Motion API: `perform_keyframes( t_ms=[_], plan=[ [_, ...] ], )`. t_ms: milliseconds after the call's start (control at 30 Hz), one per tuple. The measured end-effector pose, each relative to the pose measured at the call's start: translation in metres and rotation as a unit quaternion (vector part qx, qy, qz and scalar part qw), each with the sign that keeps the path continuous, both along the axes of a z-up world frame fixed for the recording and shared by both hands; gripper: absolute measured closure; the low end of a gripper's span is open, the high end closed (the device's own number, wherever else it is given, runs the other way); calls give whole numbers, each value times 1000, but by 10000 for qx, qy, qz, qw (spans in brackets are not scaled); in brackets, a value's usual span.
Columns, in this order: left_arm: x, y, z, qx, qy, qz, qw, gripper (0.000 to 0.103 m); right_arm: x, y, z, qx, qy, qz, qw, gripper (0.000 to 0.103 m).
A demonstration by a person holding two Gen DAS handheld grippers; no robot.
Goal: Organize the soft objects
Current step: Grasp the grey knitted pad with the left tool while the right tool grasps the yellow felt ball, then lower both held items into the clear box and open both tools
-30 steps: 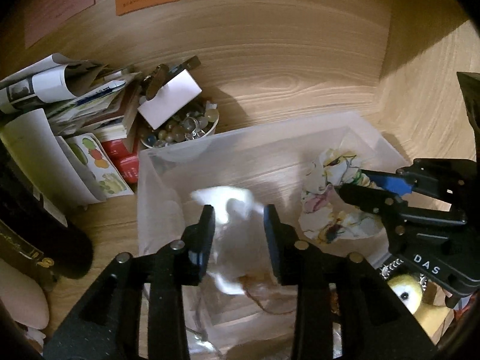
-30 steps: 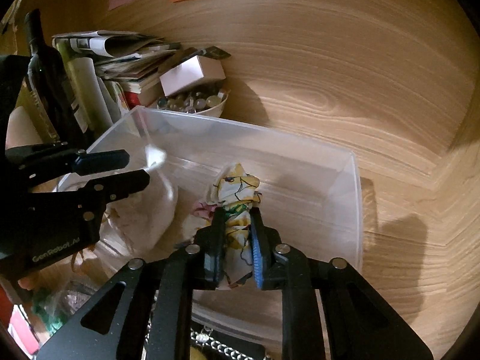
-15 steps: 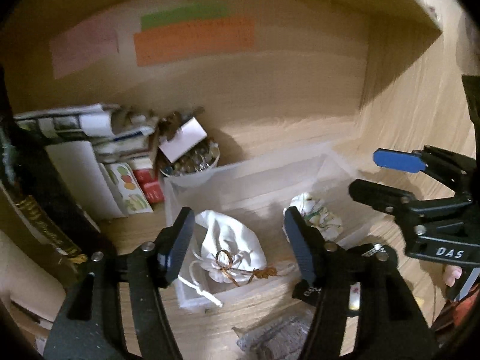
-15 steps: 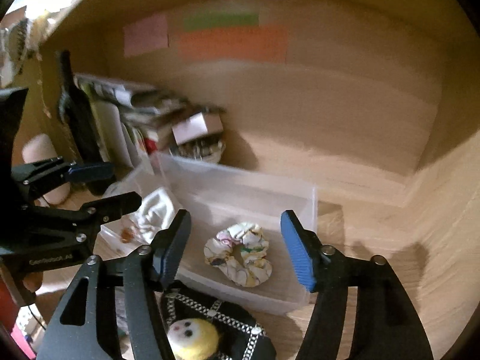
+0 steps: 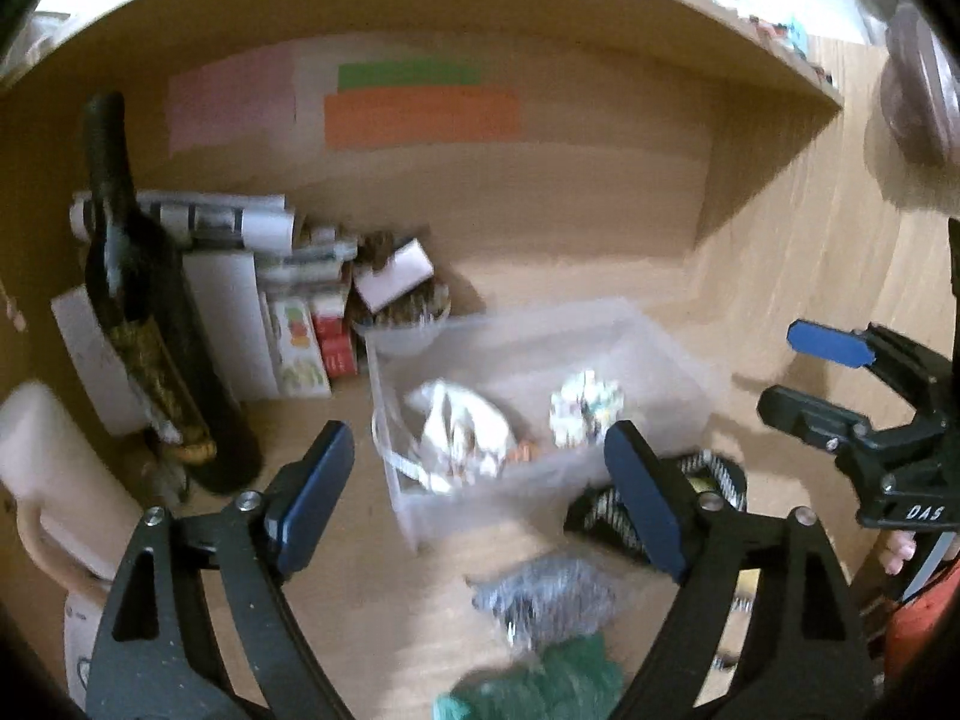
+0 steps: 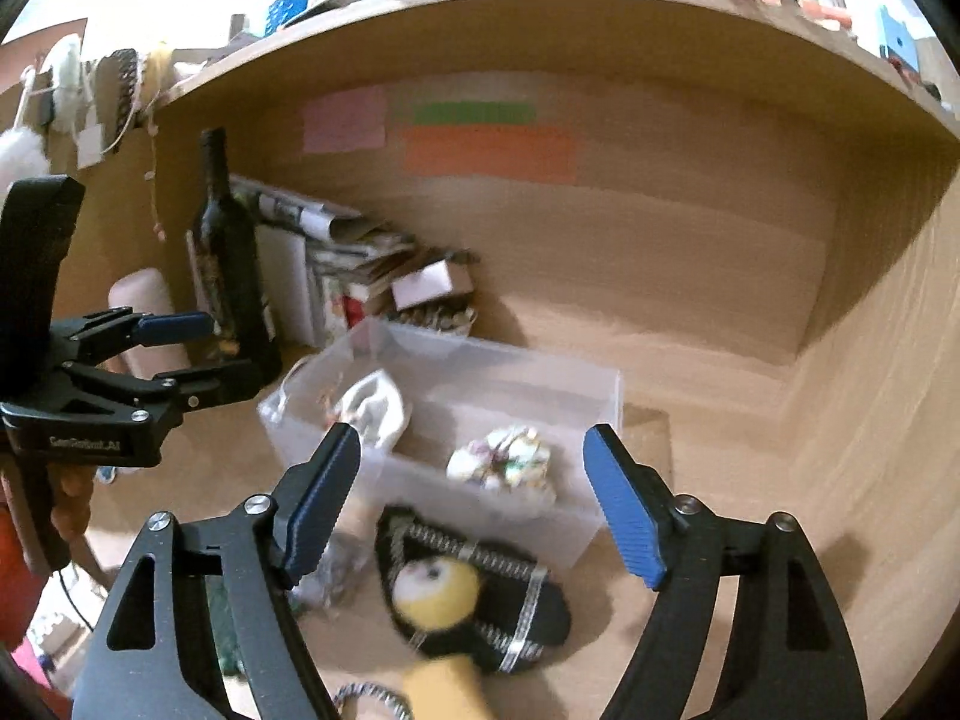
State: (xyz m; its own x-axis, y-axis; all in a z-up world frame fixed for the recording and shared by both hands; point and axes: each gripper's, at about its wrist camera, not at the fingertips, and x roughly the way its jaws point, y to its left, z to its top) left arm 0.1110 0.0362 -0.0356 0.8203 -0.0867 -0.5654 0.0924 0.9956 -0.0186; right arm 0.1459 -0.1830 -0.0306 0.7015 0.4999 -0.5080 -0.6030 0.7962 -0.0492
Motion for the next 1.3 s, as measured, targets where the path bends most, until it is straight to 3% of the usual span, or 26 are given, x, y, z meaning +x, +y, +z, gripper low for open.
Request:
perform_keyframes(
  t_ms=[333,533,633,833,1033,1300],
  plan=[
    [-2,-12,-68,-78,1002,-225,9947,17,0,3,-58,-188,867,29,9961,28],
    [5,-19,-93,-198,1333,-397,9901,17,7,5,-77,-278,1156,44,9929,29],
    [11,-21,-102,-272,1516,-472,9869,18,12,8,-80,-308,1236,67,9918,39],
    [13,-23,-109,-349,1554,-522,9859,39,13,15,-91,-491,1332,176,9897,60],
    [9,-16,-105,-444,1469,-474,9870,69,12,6,-89,-306,1307,148,9908,63],
    [0,-8,-76,-466,1097,-361,9922,74,11,-7,-65,22,1052,55,9944,63]
  ],
)
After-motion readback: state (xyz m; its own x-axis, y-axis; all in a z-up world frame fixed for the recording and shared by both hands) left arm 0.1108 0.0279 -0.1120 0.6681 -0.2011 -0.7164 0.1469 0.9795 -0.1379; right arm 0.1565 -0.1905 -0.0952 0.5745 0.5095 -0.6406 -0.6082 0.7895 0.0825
